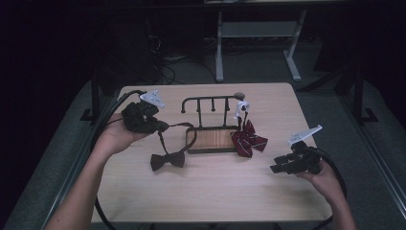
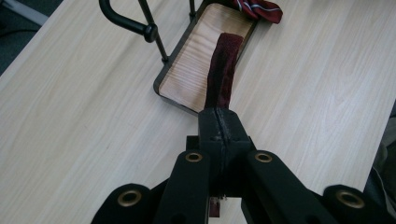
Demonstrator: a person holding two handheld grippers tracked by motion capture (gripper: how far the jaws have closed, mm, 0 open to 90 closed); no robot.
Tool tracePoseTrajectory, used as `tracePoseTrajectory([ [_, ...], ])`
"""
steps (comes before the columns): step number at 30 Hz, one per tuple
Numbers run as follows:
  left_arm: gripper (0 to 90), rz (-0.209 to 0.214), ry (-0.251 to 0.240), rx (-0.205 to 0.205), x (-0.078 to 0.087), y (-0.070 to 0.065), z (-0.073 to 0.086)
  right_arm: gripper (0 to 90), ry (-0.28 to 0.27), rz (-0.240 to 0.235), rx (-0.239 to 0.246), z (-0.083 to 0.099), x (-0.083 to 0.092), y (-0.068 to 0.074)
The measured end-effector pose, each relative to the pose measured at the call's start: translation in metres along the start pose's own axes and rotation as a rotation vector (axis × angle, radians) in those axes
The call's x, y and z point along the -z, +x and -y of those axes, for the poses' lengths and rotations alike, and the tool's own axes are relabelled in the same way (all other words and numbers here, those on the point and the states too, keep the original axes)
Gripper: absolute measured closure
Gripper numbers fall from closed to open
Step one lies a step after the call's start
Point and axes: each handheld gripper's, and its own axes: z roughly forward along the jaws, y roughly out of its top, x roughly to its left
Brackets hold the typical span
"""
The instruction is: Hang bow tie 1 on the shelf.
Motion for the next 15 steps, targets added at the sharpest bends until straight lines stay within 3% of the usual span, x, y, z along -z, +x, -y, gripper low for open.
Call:
tracePoseTrajectory([
  [15,90.0,0.015,0.021,-0.012,0.006,0.003,-0.013,53.3,-0.004,0.006,0.008,-0.001,0.001,0.003],
])
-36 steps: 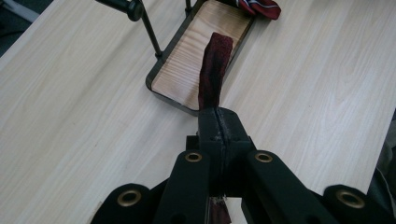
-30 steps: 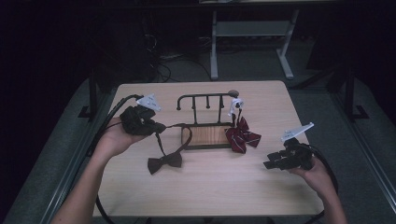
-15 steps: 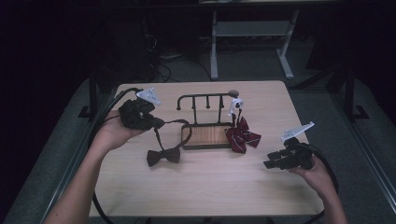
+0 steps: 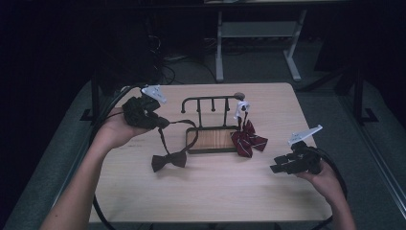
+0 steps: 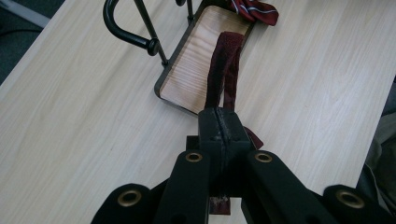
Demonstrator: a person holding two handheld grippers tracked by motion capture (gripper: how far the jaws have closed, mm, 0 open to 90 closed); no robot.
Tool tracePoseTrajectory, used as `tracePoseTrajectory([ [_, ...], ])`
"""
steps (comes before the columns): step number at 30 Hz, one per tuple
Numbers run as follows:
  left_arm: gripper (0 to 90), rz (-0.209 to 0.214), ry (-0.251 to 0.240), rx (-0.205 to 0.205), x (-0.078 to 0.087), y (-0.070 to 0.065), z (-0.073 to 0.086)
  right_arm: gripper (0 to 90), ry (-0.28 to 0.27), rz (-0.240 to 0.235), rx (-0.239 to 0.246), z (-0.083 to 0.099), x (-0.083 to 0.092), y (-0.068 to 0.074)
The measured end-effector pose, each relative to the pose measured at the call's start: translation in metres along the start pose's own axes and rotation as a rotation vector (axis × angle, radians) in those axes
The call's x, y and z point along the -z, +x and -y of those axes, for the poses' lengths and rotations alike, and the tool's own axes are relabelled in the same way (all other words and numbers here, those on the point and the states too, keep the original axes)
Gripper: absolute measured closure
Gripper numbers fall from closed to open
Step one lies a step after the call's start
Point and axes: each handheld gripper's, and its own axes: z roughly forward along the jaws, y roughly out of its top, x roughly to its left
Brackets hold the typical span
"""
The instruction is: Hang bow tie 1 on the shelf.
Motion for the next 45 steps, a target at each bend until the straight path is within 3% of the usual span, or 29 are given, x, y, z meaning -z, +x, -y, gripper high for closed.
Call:
tracePoseTrajectory([
  [11,90.0,-0.013,0.011,-0.004,0.005,0.007,-0.012,53.4,0.001,-0.001,-0.002,0.001,0.000,0.000],
  [21,90.0,-0.042,0.009,0.022,0.009,0.022,-0.022,53.4,0.004,-0.001,-0.003,0.001,0.000,0.000],
  [28,90.0,-0.072,0.049,0.068,-0.002,0.040,-0.023,53.4,0.003,-0.001,-0.001,0.001,0.000,0.000],
  [35,90.0,-0.080,0.057,0.124,-0.012,0.055,-0.018,53.4,0.003,-0.001,0.000,0.001,0.000,0.000],
  [45,89.8,-0.094,0.129,0.135,-0.030,0.063,-0.020,53.4,0.001,0.000,0.002,0.001,0.000,0.000],
])
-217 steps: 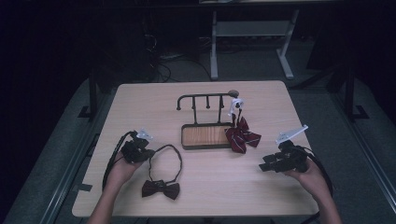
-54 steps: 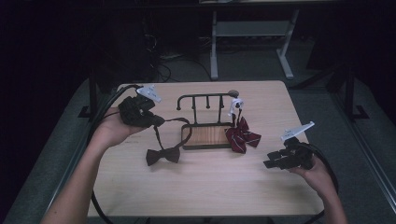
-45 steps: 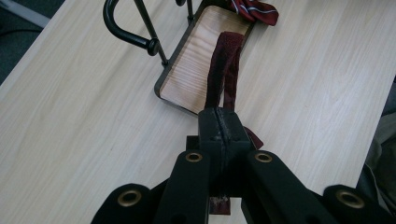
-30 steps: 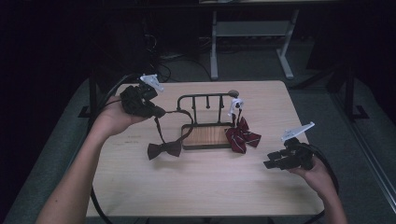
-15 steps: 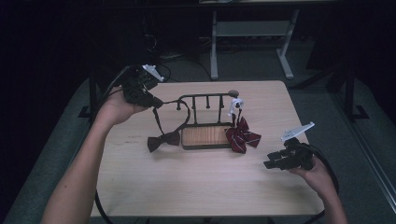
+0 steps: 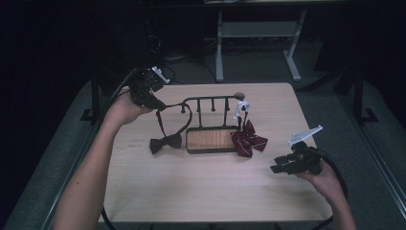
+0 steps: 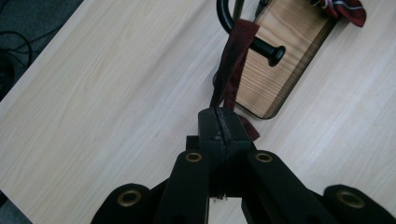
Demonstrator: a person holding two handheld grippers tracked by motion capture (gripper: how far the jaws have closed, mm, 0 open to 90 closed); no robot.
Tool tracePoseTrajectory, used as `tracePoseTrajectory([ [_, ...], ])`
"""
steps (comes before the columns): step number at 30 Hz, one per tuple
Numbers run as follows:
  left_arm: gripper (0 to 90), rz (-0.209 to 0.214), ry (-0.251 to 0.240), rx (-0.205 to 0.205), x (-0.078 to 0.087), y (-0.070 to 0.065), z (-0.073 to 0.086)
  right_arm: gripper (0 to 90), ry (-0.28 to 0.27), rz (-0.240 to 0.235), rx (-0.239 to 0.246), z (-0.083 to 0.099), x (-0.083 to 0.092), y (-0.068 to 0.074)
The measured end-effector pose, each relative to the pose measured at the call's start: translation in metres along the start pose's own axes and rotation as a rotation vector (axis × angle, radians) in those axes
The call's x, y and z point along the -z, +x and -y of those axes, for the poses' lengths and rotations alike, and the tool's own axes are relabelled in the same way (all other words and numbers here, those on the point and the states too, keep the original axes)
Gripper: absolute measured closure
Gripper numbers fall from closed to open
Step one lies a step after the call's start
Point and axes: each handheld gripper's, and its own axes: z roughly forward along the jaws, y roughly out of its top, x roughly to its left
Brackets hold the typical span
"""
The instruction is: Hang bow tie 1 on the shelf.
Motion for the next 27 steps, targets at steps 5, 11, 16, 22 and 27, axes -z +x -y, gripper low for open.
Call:
tracePoseTrajectory([
  [5,89.6,-0.011,0.024,0.005,-0.007,0.002,-0.002,53.4,0.000,0.000,0.001,0.000,0.000,0.000],
  [11,89.0,0.005,0.022,0.011,-0.016,0.000,-0.001,53.4,-0.004,0.002,-0.005,0.001,0.002,0.000],
  [16,84.2,-0.006,0.022,0.005,-0.017,-0.001,0.001,53.1,-0.001,0.002,-0.006,0.001,0.001,0.000],
  [22,79.0,-0.017,0.012,-0.003,-0.011,-0.005,0.007,52.8,-0.003,0.003,-0.007,0.001,0.000,0.000],
  [27,77.3,-0.019,0.010,-0.016,-0.005,-0.011,0.011,52.3,0.001,0.004,-0.012,0.002,-0.001,-0.001],
])
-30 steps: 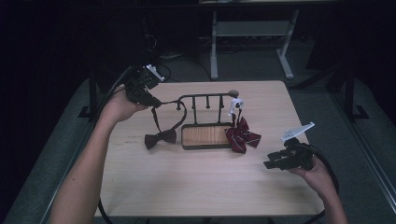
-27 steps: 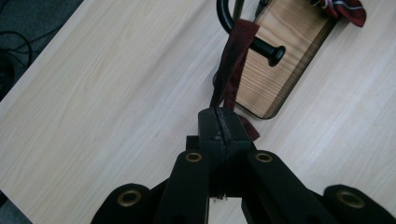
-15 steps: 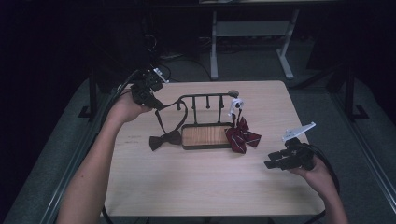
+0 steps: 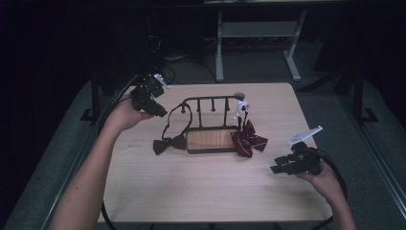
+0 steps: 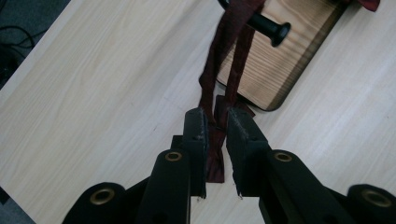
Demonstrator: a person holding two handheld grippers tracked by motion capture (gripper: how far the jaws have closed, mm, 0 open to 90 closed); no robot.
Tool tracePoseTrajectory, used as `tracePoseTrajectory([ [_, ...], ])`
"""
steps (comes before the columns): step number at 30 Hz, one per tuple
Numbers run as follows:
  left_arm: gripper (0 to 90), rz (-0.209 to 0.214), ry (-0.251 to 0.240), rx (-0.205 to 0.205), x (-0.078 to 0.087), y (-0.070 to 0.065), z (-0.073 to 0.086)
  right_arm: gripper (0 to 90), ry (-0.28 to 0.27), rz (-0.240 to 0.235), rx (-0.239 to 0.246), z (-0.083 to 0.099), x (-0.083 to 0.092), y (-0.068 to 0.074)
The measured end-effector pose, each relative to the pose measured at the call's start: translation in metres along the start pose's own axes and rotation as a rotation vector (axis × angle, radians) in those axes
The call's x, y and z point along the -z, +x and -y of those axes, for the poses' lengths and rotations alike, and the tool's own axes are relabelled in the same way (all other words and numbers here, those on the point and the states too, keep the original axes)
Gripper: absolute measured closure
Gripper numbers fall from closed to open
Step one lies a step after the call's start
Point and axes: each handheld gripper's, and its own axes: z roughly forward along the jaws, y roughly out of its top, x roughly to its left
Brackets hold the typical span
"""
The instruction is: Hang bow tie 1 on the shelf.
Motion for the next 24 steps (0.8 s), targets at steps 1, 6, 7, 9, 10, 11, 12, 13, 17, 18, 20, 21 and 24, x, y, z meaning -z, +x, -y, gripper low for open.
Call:
tracePoseTrajectory([
  [1,77.0,-0.002,-0.003,-0.003,0.000,-0.001,0.001,52.3,-0.001,0.001,-0.003,0.000,0.000,0.000],
  [6,76.6,0.006,-0.015,-0.004,0.001,-0.004,0.010,51.8,-0.005,0.006,-0.005,0.001,0.002,0.000],
  [7,76.5,0.008,-0.020,-0.002,0.001,-0.005,0.012,51.7,-0.005,0.007,-0.005,0.001,0.002,0.000],
  [9,76.2,0.009,-0.019,-0.012,0.003,-0.006,0.016,51.4,-0.004,0.007,-0.005,0.001,0.002,0.000],
  [10,76.0,0.010,-0.023,-0.011,0.003,-0.007,0.018,51.3,-0.003,0.006,-0.005,0.001,0.001,-0.001],
  [11,75.8,0.012,-0.023,-0.009,0.004,-0.007,0.020,51.1,-0.002,0.007,-0.008,0.001,0.001,-0.001],
  [12,75.6,0.012,-0.023,-0.008,0.004,-0.008,0.021,50.8,-0.002,0.008,-0.012,0.002,0.001,-0.001],
  [13,75.6,0.014,-0.020,-0.008,0.004,-0.008,0.023,50.3,-0.003,0.009,-0.013,0.002,0.001,-0.001],
  [17,75.3,0.013,-0.024,-0.007,0.005,-0.010,0.030,48.6,-0.002,0.014,-0.017,0.002,0.001,-0.002],
  [18,74.9,0.014,-0.020,-0.012,0.005,-0.010,0.031,47.9,-0.003,0.016,-0.016,0.002,0.001,-0.002],
  [20,74.3,0.011,-0.025,-0.016,0.004,-0.012,0.034,46.4,-0.002,0.023,-0.021,0.002,0.001,-0.002],
  [21,74.1,0.012,-0.027,-0.012,0.004,-0.013,0.036,46.2,-0.003,0.024,-0.023,0.002,0.002,-0.002],
  [24,72.9,0.016,-0.036,-0.013,0.004,-0.015,0.040,45.0,-0.008,0.028,-0.027,0.002,0.002,-0.002],
])
